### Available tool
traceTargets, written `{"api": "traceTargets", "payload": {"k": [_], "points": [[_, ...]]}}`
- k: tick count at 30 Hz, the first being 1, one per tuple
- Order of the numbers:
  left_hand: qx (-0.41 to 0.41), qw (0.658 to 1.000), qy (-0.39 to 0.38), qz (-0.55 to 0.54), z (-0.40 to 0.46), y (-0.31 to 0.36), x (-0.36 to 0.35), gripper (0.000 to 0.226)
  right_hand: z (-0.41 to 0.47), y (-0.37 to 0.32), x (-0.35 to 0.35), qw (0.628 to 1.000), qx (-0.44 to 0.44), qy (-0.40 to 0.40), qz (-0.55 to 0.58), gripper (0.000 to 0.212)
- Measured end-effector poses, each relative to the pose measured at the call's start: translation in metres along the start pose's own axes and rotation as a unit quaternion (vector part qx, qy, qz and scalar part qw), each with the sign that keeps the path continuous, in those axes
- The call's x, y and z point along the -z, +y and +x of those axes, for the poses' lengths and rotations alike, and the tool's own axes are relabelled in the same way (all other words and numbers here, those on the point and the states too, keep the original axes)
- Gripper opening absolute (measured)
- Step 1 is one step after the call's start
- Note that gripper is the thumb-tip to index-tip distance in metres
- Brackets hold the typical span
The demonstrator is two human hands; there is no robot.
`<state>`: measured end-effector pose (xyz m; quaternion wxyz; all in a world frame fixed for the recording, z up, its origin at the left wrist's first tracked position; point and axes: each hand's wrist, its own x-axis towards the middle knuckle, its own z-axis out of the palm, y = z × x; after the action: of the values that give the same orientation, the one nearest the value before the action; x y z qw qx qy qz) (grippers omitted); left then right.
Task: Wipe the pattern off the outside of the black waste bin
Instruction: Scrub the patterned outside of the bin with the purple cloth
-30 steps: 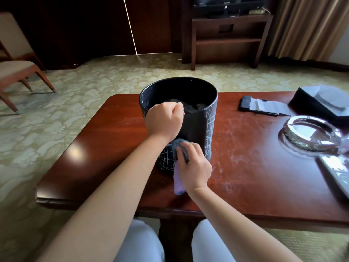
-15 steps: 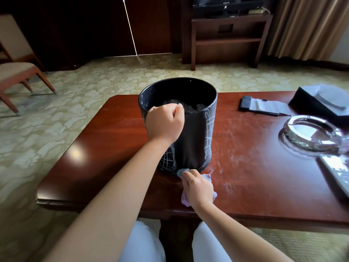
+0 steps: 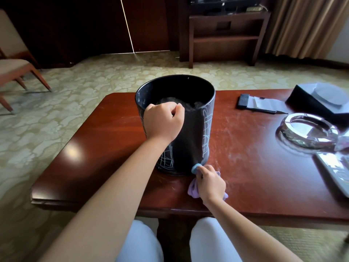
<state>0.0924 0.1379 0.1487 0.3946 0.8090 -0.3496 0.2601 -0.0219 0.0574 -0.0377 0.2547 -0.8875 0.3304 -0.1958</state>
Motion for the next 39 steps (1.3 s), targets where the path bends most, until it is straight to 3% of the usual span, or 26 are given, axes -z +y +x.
{"api": "traceTargets", "payload": {"k": [3, 9, 12, 16, 18, 23, 28, 39], "points": [[-0.015, 1.0, 0.014, -0.002, -0.001, -0.001, -0.001, 0.048, 0.012, 0.006, 0.009, 0.995, -0.098, 0.001, 0.029, 0.023], [-0.034, 0.999, 0.03, 0.004, -0.001, -0.004, -0.004, 0.044, 0.027, 0.003, 0.014, 0.986, -0.155, -0.002, 0.054, 0.027], [-0.042, 0.998, 0.041, 0.012, -0.001, -0.003, -0.006, 0.044, 0.017, -0.001, 0.012, 0.993, -0.115, -0.005, 0.025, 0.024], [-0.049, 0.997, 0.049, 0.022, -0.001, -0.005, -0.008, 0.044, -0.009, -0.011, 0.002, 0.999, 0.019, -0.043, -0.016, 0.02], [-0.051, 0.997, 0.046, 0.022, -0.001, -0.005, -0.008, 0.044, -0.012, -0.02, 0.0, 0.998, 0.026, -0.061, -0.017, 0.022], [-0.054, 0.997, 0.046, 0.023, -0.002, -0.006, -0.007, 0.044, -0.01, -0.015, -0.002, 0.999, -0.024, -0.041, -0.003, 0.021], [-0.053, 0.997, 0.051, 0.016, -0.002, -0.006, -0.008, 0.043, 0.004, -0.01, 0.008, 0.988, -0.15, -0.011, 0.031, 0.024], [-0.07, 0.995, 0.066, 0.013, -0.002, -0.011, -0.011, 0.041, -0.016, -0.049, -0.008, 0.988, 0.043, -0.101, -0.112, 0.027]]}}
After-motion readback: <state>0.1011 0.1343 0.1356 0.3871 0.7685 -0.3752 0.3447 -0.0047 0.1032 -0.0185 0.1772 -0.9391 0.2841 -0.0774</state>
